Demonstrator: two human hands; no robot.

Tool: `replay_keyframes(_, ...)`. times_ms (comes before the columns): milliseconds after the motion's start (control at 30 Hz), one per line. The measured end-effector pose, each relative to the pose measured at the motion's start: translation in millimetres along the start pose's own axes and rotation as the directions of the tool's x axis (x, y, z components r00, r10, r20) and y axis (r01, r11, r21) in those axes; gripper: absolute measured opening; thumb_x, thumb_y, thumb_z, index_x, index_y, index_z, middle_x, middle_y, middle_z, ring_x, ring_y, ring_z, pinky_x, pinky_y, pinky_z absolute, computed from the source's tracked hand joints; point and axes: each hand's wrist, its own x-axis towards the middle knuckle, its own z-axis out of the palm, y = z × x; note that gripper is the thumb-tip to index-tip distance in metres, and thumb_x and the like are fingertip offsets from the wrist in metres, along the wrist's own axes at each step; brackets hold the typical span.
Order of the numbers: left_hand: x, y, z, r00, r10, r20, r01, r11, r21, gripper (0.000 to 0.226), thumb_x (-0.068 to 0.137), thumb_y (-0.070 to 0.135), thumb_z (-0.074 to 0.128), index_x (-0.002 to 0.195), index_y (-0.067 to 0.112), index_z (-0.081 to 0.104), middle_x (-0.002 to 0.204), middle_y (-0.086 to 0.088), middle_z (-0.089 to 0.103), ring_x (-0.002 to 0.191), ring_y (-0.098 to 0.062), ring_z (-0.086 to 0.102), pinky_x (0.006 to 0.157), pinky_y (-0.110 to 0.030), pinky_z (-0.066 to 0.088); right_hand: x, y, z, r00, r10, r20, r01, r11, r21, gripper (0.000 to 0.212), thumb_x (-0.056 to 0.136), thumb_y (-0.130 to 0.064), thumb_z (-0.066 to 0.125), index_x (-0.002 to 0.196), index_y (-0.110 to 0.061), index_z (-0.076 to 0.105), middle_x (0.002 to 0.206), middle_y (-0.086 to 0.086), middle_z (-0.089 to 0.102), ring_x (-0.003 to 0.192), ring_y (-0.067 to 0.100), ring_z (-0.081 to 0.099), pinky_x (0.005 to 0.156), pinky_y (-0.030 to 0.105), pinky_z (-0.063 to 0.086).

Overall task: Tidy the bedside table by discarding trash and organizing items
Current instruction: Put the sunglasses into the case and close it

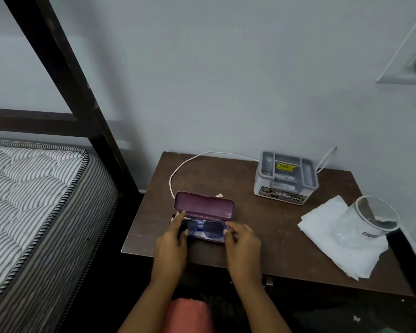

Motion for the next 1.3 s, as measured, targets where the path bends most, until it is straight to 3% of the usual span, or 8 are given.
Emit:
replay_keyframes(100, 3, -2, 0, 1.000, 0.025, -0.008, -0.026, 0.998, -0.064, 0.049, 0.087, 0.004, 0.060, 0.131, 0.025, 0.052, 0.132, -0.002, 0.059, 0.116, -0.028, 0.059, 0.100, -0.032, 0.044, 1, 3, 1, 1.000, 0.009, -0.001, -0.009, 1.000, 0.021, 0.017, 0.083, -0.002, 0.061, 0.093, -0.013, 0.070, 0.087, -0.002, 0.061, 0.069, 0.006, 0.060, 0.065, 0.012, 0.046)
replay_keyframes(200, 4, -2, 0, 1.000, 0.016, -0.022, -0.019, 0.993, -0.115, 0.049, 0.085, 0.002, 0.062, 0.129, 0.022, 0.054, 0.129, -0.018, 0.059, 0.122, -0.035, 0.052, 0.101, -0.041, 0.043, 0, 3, 2, 1.000, 0.009, 0.009, -0.009, 1.000, 0.013, 0.019, 0.083, -0.001, 0.062, 0.093, -0.015, 0.069, 0.089, -0.003, 0.060, 0.071, 0.007, 0.060, 0.067, 0.013, 0.046)
replay_keyframes(400, 13, -14, -3, 0.988, 0.144, -0.060, -0.147, 0.988, -0.050, 0.048, 0.080, 0.006, 0.070, 0.125, 0.011, 0.057, 0.141, -0.010, 0.048, 0.129, -0.012, 0.040, 0.100, -0.009, 0.023, -4, 3, 2, 0.998, -0.052, 0.031, 0.053, 0.997, -0.047, 0.025, 0.085, -0.004, 0.058, 0.104, -0.016, 0.068, 0.097, -0.001, 0.058, 0.082, 0.015, 0.060, 0.078, 0.027, 0.051)
replay_keyframes(567, 11, -17, 2, 0.991, 0.108, -0.077, -0.117, 0.985, -0.125, 0.055, 0.081, 0.012, 0.070, 0.131, 0.018, 0.050, 0.132, 0.005, 0.054, 0.120, -0.007, 0.048, 0.098, -0.016, 0.032, -3, 6, 4, 0.999, -0.045, 0.019, 0.046, 0.997, -0.055, 0.026, 0.087, -0.006, 0.057, 0.108, -0.018, 0.067, 0.101, 0.000, 0.059, 0.087, 0.017, 0.060, 0.079, 0.029, 0.052)
replay_keyframes(867, 11, -19, 7, 0.995, 0.087, -0.049, -0.091, 0.991, -0.102, 0.066, 0.076, 0.015, 0.075, 0.135, 0.018, 0.047, 0.129, -0.004, 0.052, 0.116, -0.011, 0.048, 0.098, -0.023, 0.036, 2, 12, 0, 1.000, -0.015, 0.004, 0.016, 0.999, -0.050, 0.024, 0.083, -0.004, 0.061, 0.103, -0.016, 0.069, 0.099, 0.001, 0.058, 0.084, 0.019, 0.061, 0.079, 0.033, 0.053)
replay_keyframes(1100, 10, -11, 9, 0.995, 0.077, 0.071, -0.062, 0.980, -0.189, 0.090, 0.062, 0.017, 0.085, 0.138, 0.026, 0.039, 0.116, 0.009, 0.047, 0.108, -0.010, 0.052, 0.096, -0.025, 0.040, 14, 26, -23, 0.989, 0.143, -0.041, -0.140, 0.988, 0.072, 0.032, 0.084, -0.002, 0.059, 0.114, -0.010, 0.063, 0.088, 0.009, 0.066, 0.083, 0.024, 0.062, 0.079, 0.031, 0.049)
replay_keyframes(1200, 8, -8, 9, 0.983, 0.104, 0.148, -0.070, 0.973, -0.220, 0.097, 0.061, 0.009, 0.086, 0.142, 0.025, 0.034, 0.112, 0.003, 0.048, 0.092, 0.014, 0.052, 0.083, -0.002, 0.041, 20, 31, -34, 0.970, 0.244, 0.018, -0.245, 0.963, 0.115, 0.039, 0.091, -0.012, 0.053, 0.130, -0.015, 0.053, 0.099, 0.008, 0.063, 0.093, 0.022, 0.059, 0.084, 0.028, 0.042)
replay_keyframes(1300, 7, -6, 8, 0.971, 0.118, 0.207, -0.063, 0.965, -0.256, 0.098, 0.056, 0.011, 0.087, 0.134, 0.044, 0.039, 0.101, 0.005, 0.046, 0.085, 0.005, 0.056, 0.070, 0.004, 0.039, 24, 34, -41, 0.953, 0.285, 0.099, -0.293, 0.953, 0.075, 0.042, 0.096, -0.018, 0.045, 0.138, -0.022, 0.044, 0.126, 0.007, 0.051, 0.115, 0.024, 0.051, 0.095, 0.032, 0.038)
